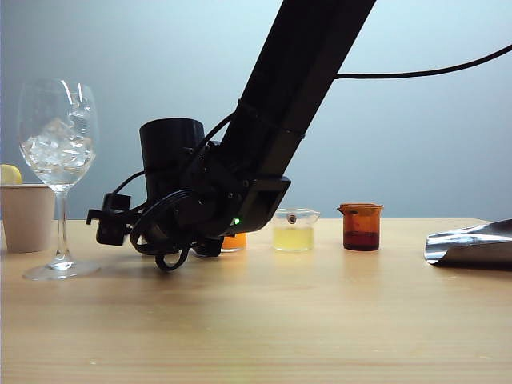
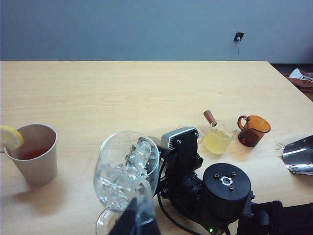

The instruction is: Pick up the first measuring cup from the left, pour the coconut rum inside into the goblet, and finally put the measuring cup back in its original place.

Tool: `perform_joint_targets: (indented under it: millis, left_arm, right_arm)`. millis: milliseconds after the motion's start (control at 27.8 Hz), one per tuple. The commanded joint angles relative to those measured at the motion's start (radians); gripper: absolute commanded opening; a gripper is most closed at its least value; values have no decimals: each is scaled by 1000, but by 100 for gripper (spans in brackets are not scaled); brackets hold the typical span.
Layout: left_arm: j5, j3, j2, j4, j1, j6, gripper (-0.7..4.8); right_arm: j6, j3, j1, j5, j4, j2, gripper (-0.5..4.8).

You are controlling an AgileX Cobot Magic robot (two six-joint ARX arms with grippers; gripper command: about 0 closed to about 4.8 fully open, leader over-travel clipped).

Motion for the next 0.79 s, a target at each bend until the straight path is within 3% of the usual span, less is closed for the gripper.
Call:
perform_joint_targets:
  millis: [36,144,287,791]
  left_arm:
    - [6,4,-2,13,-1,4,-5]
    - [6,4,-2,13,-1,4,-5]
    - [6,4,-2,13,-1,4,-5]
    - [6,4,-2,12,-1,3,-5]
  right_arm:
    - [15,2,0,1,-4,6,409]
    - [15,2,1,2,-6,6,408]
    - [14,3,6,47,-12,6,371]
    - [44,29,9,47,-76,6,371]
